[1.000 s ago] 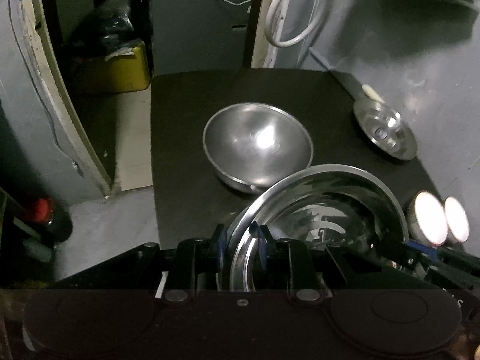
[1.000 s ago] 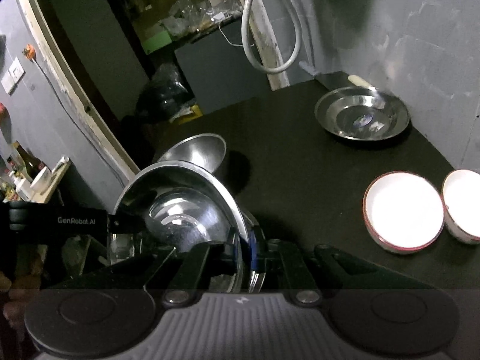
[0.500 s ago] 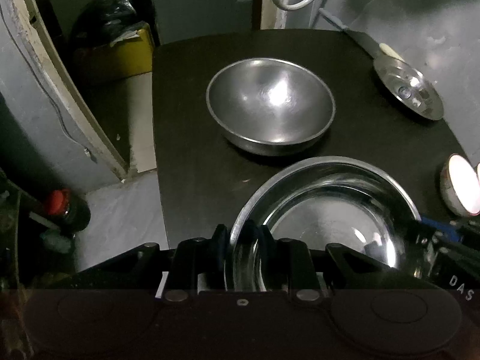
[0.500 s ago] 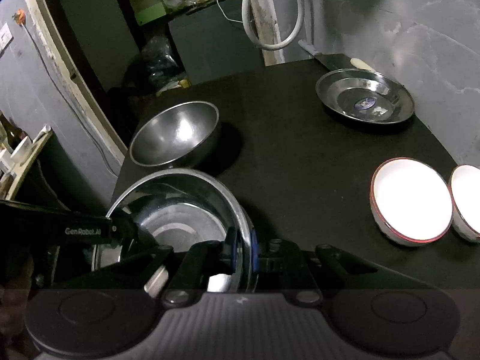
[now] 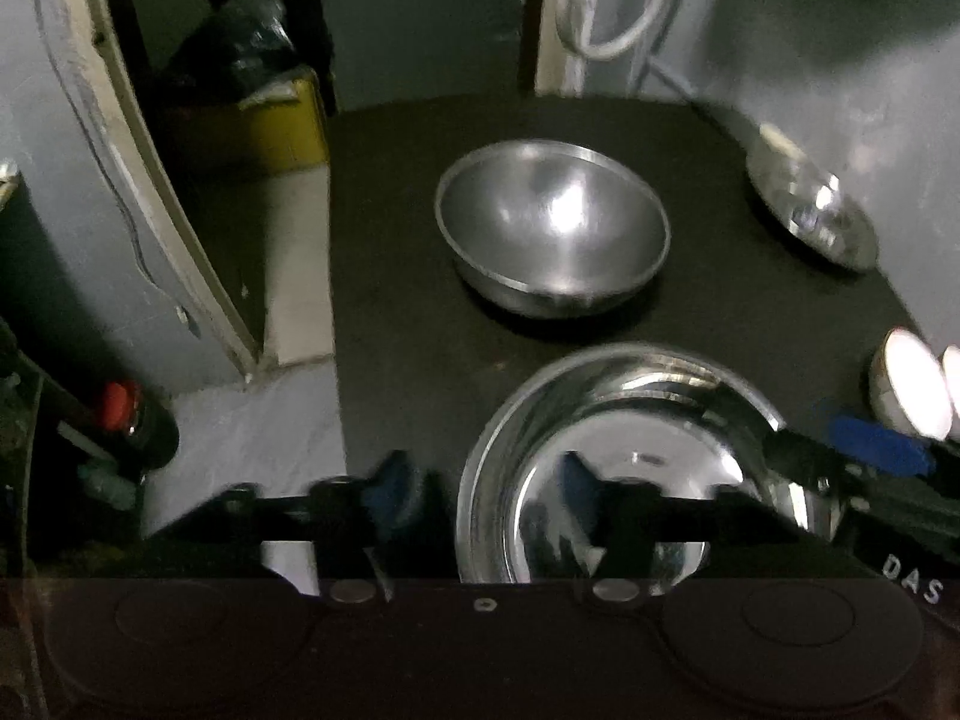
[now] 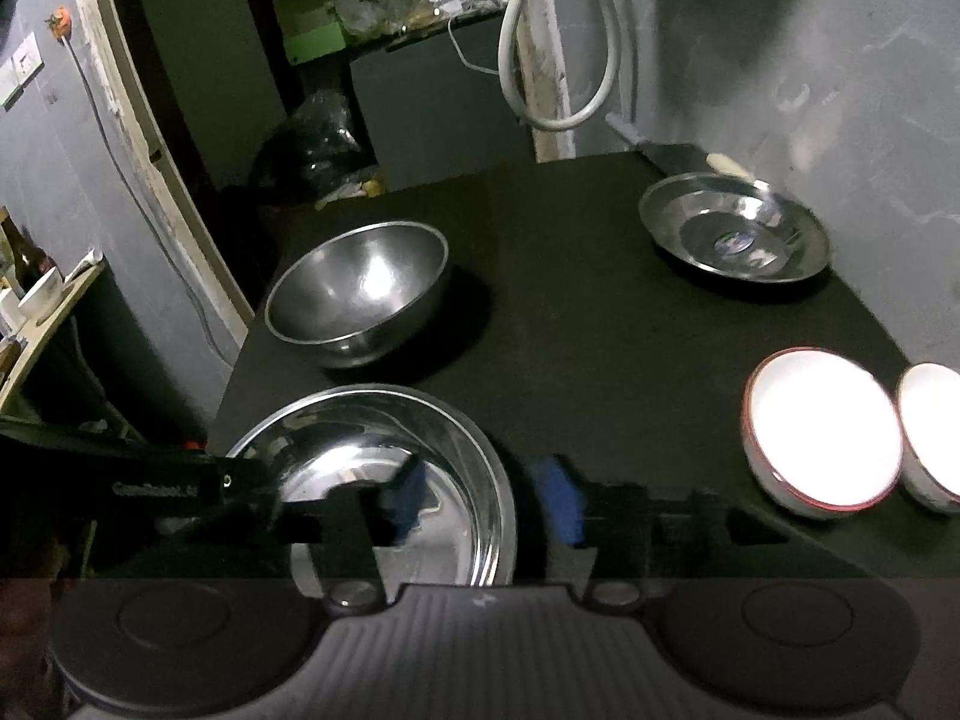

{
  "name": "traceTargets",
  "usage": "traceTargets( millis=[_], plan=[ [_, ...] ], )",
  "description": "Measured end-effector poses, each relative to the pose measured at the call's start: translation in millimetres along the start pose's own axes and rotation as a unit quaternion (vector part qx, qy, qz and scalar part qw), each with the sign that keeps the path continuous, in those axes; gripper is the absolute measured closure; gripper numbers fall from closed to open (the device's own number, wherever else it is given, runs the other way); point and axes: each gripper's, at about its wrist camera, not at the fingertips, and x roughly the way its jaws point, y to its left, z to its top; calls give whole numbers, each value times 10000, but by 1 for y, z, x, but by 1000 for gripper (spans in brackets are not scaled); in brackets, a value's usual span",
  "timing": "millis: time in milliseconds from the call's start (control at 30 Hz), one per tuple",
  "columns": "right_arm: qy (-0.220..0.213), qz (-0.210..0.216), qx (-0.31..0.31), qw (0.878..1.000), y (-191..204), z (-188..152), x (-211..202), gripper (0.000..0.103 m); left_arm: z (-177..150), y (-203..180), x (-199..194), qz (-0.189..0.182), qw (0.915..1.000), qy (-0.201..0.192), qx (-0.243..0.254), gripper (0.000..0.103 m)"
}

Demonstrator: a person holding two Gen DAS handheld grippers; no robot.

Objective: Organize plates and bowls

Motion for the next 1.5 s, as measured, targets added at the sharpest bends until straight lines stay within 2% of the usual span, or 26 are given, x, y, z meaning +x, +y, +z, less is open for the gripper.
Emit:
traceTargets(
  millis=[33, 100, 133, 200, 367, 467, 600, 700, 767, 833, 933, 1000, 1100, 1200, 1267, 1367, 1500],
  plan=[
    [-65, -15, -10, 10000, 0, -1, -7, 39, -2, 1, -7, 10, 9999, -152, -33, 20],
    [-196, -68, -23, 9998, 0, -2, -22, 25, -5, 1, -22, -87, 9988, -474, -53, 11],
    [-275, -91, -19, 9996, -1, -2, -32, 22, -6, 1, -30, -185, 9978, -631, -54, 6],
    [-439, -117, -6, 9990, -4, -2, -55, 10, -10, 0, -48, -409, 9946, -955, -72, 1],
    [-887, -221, -12, 9958, -16, -6, -130, 2, -25, -6, -90, -1041, 9781, -1804, 7, 1],
    [-1135, -324, 164, 9929, -27, -10, -182, 0, -32, -14, -107, -1362, 9685, -2085, 38, 1],
    [-1334, -506, 492, 9885, -35, -7, -241, 0, -34, -25, -116, -1709, 9622, -2122, 50, 1],
    [-1483, -836, 435, 9844, -32, 7, -276, 0, -25, -32, -124, -1978, 9578, -2084, 103, 1],
    [-1539, -1081, 282, 9818, -25, 20, -292, 0, -18, -34, -134, -2051, 9549, -2139, 194, 1],
    [-1502, -1129, 19, 9822, -16, 30, -302, 0, -8, -37, -145, -2097, 9513, -2231, 365, 1],
    [-1223, -1132, -563, 9844, -2, 52, -304, 0, 5, -39, -162, -2123, 9468, -2352, 558, 1],
    [-1031, -1105, -991, 9835, 9, 68, -302, 0, 14, -43, -172, -1991, 9489, -2348, 696, 1],
    [-794, -867, -1306, 9844, 20, 95, -300, 0, 27, -41, -185, -1865, 9517, -2322, 746, 1],
    [-841, -584, -1257, 9868, 21, 127, -303, 0, 44, -37, -196, -1830, 9549, -2238, 683, 1],
    [-1075, -403, -1114, 9871, 21, 152, -309, 0, 58, -33, -204, -1821, 9553, -2244, 632, 1],
    [-1300, -102, -1084, 9855, 17, 185, -313, 0, 84, -23, -215, -1840, 9565, -2232, 382, 1],
    [-1202, -297, -1266, 9842, 9, 202, -285, 0, 109, -11, -216, -1702, 9629, -2090, -161, 1]
  ],
)
